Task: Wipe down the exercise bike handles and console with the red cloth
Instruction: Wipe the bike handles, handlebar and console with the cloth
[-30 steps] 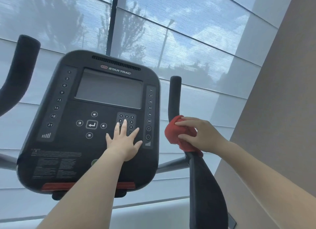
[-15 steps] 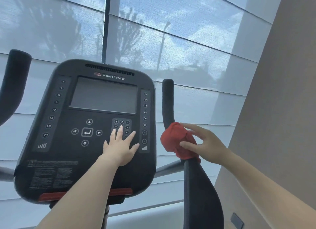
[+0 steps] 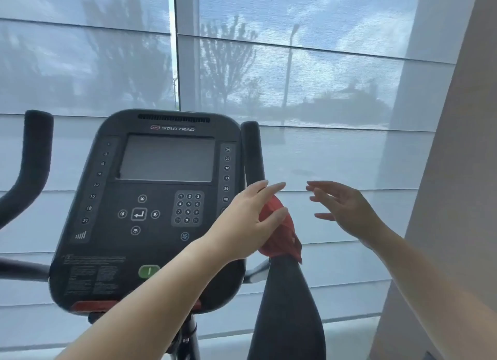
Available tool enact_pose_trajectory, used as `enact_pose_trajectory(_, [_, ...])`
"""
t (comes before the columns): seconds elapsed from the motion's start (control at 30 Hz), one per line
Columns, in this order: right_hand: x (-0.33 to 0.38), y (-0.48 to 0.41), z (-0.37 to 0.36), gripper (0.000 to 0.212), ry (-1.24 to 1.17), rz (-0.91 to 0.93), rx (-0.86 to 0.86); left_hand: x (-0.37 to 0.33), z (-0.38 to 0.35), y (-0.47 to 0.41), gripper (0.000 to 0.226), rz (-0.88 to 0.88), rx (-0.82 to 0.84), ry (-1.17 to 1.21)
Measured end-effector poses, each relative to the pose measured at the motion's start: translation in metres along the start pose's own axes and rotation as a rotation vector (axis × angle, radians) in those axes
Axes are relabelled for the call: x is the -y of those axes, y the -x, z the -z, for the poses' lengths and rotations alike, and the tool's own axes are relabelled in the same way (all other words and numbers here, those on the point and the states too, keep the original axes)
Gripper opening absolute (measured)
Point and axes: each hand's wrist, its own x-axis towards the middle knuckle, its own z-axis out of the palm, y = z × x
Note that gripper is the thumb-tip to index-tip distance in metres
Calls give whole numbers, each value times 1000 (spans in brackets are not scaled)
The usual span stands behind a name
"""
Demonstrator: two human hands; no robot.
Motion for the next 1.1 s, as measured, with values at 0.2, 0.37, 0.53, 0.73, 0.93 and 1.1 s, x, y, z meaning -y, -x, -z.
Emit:
enact_pose_trajectory(0.2, [-13, -39, 21, 20, -35, 60, 124, -1, -27, -4, 49, 45, -13, -161])
enact_pose_trajectory(0.37, [-15, -69, 15, 17, -62, 130, 250, 2, -34, -8, 33, 39, -108, -186])
enact_pose_trajectory(0.53, [-1, -89, -2, 17, -72, 235, 323, 0, -27, -6, 30, 69, -172, -147])
enact_pose_trajectory(0.73, [39, -122, -29, 30, 120, 460, 261, 12, 12, -4, 29, 119, -365, -105])
enact_pose_trajectory(0.93, [74, -137, -57, 49, 502, 579, 277, 36, 51, -16, 27, 207, -498, 56])
enact_pose_trajectory(1.1, [90, -146, -81, 52, 655, 482, 348, 53, 53, -35, 22, 252, -534, 176])
